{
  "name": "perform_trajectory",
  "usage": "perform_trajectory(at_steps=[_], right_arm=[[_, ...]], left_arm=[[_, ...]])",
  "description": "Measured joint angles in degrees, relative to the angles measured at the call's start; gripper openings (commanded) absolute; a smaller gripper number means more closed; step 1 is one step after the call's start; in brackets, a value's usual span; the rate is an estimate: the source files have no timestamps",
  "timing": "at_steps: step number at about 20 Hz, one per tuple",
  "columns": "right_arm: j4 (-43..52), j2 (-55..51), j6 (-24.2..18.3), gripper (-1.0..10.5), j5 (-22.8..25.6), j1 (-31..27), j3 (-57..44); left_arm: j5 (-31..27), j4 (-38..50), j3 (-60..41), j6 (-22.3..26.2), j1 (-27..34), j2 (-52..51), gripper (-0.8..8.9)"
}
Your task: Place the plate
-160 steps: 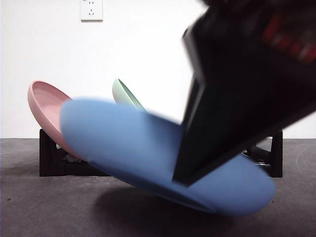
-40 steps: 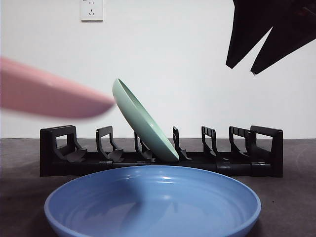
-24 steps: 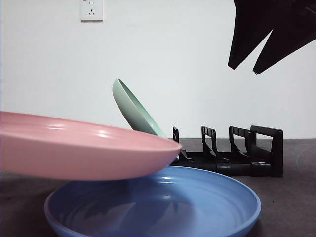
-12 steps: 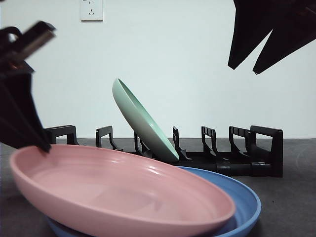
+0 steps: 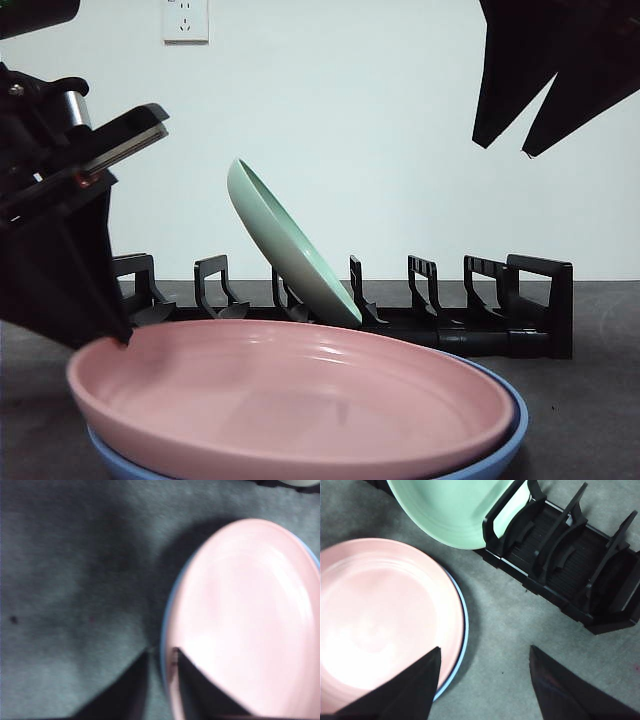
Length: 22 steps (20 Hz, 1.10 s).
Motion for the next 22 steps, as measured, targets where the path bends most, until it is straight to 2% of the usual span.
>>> perform_trajectory(at_steps=[2,5,8,11,16,20,22], right_arm=[[-0.1,0.0,0.0,2.8,0.0,0.0,0.0],[-0.1,0.0,0.0,2.8,0.0,0.0,0.0],[-0.1,0.0,0.2,2.8,0.0,0.0,0.0],[-0.1,0.0,0.2,2.8,0.0,0.0,0.0],[0.9,0.0,0.5,2.8,-0.1,0.0,0.0],[2.7,0.0,1.3,2.8,-0.5,0.0,0.0],[3.5,0.0,2.1,2.8,-1.7,0.0,0.0]], left_arm=[[-0.1,0.0,0.0,0.0,0.0,0.0,1.97],[-0.1,-0.5,0.0,0.0,0.0,-0.2,3.52],[-0.6,-6.7,1.6,1.7,1.5,-2.9,3.44],[-3.8,-15.6,7.3,7.0,5.1,-7.4,3.44],[-9.7,-30.3,18.4,18.6,13.2,-15.2,3.43],[-11.0,-33.9,25.4,27.5,21.7,-19.4,3.43],[-11.1,-34.0,26.4,29.7,25.2,-20.3,3.43]])
